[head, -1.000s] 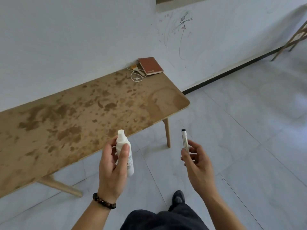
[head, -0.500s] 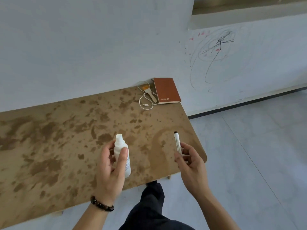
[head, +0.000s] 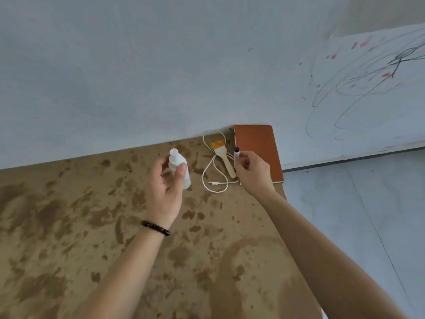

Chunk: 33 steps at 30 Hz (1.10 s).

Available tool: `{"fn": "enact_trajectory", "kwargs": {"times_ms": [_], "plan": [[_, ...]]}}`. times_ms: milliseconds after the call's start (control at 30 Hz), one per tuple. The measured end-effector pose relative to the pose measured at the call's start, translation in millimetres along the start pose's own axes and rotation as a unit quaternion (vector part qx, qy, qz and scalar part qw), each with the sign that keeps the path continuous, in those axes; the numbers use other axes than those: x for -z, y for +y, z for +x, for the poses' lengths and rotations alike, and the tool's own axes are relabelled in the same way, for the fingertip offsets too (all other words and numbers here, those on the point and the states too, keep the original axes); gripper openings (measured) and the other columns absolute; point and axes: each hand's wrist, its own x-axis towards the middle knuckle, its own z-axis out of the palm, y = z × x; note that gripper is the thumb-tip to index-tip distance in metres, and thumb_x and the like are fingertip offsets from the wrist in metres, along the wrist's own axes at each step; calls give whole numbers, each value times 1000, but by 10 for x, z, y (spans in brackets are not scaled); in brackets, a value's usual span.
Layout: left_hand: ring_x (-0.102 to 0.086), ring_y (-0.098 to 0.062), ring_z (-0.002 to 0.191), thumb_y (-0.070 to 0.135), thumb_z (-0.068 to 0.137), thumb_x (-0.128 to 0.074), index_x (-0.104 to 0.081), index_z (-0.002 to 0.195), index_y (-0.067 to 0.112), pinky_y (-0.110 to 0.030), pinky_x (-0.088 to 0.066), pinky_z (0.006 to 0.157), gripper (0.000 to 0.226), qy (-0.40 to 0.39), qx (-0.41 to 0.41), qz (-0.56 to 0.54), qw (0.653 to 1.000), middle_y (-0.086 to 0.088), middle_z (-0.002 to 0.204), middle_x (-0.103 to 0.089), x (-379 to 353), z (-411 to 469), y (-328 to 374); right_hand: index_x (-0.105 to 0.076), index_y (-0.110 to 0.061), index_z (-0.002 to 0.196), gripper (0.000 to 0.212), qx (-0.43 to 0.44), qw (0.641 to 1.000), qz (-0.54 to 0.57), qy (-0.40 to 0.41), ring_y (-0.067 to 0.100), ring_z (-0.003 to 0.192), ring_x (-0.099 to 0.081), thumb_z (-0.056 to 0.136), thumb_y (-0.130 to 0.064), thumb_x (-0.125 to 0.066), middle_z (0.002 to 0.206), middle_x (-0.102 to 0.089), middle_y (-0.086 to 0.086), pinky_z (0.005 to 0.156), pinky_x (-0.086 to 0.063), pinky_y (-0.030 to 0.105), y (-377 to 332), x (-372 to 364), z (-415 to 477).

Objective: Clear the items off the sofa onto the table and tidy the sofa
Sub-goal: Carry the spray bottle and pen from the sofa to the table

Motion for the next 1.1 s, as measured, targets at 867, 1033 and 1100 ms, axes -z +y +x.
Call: {"fn": "enact_trajectory", "kwargs": {"times_ms": [867,1033,1100], "plan": [[-56,-9,114,44,84,-69,-51,128,18,-19,-50,90,54,-27,19,109,993,3,127,-56,-1427,1557,-702,-58,-23,132,40,102,990,-91,42,12,98,-57,93,-26,-63,123,-53,-1,89,-50,30,607,-271,842],[-18,-23,147,49,82,-68,-16,152,11,-39,-22,118,96,-64,105,205,971,-9,159,-19,-1484,1146,-1029,-24,-38,153,61,20,974,-226,-6,31,151,0,97,-56,-42,165,-6,7,120,-8,54,909,-173,739],[-12,-27,149,49,87,-60,-13,154,10,-46,-16,121,91,-128,102,254,953,-10,161,-16,-1510,1028,-1243,-14,-37,156,65,28,961,-269,-51,34,152,8,99,-61,-32,166,4,8,121,-3,56,1011,-196,705]]}}
